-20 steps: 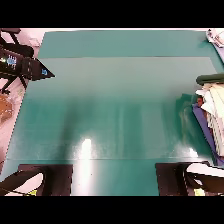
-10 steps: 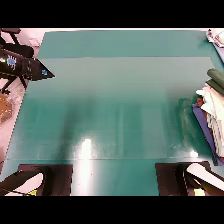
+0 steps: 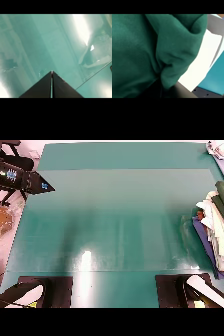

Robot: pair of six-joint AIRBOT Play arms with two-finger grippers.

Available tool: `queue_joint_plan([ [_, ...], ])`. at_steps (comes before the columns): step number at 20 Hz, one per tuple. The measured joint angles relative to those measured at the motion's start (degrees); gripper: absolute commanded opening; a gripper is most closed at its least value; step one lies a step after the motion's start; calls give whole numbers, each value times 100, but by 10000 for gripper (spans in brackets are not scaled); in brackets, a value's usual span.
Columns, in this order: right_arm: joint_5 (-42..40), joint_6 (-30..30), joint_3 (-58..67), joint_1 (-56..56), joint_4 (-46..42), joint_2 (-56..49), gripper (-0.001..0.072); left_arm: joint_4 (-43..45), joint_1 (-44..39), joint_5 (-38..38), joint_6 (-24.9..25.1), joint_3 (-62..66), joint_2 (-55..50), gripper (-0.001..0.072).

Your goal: Fold the shirts.

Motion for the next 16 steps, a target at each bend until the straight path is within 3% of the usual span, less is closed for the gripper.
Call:
queue_joint_plan([
  [1, 26, 11, 39, -2, -46, 4, 720, -31, 0, 0, 0, 0, 0, 27],
  [7, 328, 70, 1217, -7, 79, 17, 715, -251, 0, -7, 0, 0, 2, 27],
  [8, 337, 76, 1530, -7, 181, 17, 638, -282, 0, -4, -2, 0, 2, 27],
  [10, 308, -11, 2203, -4, 752, 17, 205, -343, 0, -7, -2, 0, 2, 27],
  [11, 251, -144, 2529, 0, 1217, 17, 34, -365, 0, -7, -2, 0, 2, 27],
  [16, 391, -870, 3807, 822, 3578, -264, 20, -404, 0, -4, -2, 0, 2, 27],
])
